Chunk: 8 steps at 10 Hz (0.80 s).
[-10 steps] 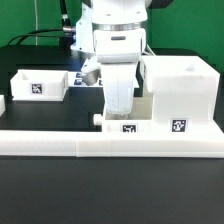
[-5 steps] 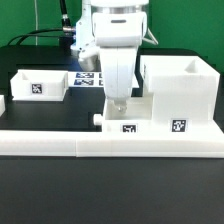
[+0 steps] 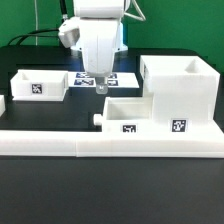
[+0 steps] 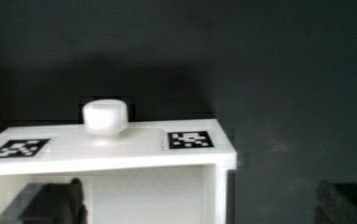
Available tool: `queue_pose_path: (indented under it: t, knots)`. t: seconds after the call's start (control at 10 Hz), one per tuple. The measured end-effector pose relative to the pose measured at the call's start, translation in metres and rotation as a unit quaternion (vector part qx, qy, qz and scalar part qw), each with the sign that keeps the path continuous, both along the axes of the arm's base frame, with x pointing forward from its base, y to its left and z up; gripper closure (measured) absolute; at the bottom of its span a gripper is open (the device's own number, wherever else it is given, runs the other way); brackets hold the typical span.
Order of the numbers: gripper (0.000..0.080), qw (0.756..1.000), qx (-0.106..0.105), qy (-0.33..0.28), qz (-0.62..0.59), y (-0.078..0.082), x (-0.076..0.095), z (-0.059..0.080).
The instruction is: Assemble drawer
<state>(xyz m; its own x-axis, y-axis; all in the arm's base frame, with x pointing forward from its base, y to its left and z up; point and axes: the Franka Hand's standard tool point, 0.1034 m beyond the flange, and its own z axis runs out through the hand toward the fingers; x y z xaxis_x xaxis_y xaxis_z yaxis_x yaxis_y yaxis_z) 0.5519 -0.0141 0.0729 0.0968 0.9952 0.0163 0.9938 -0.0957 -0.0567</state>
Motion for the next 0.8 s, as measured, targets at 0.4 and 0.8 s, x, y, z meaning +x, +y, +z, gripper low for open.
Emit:
queue_pose_path:
  t: [0.4, 0.8]
  knots:
    - [0.0150, 0.999, 0.020, 0.003, 0.031, -0.012, 0.004, -0.006]
    - [0.0150, 0.995, 0.093, 0.001, 0.030, -0.038, 0.039, -0.016]
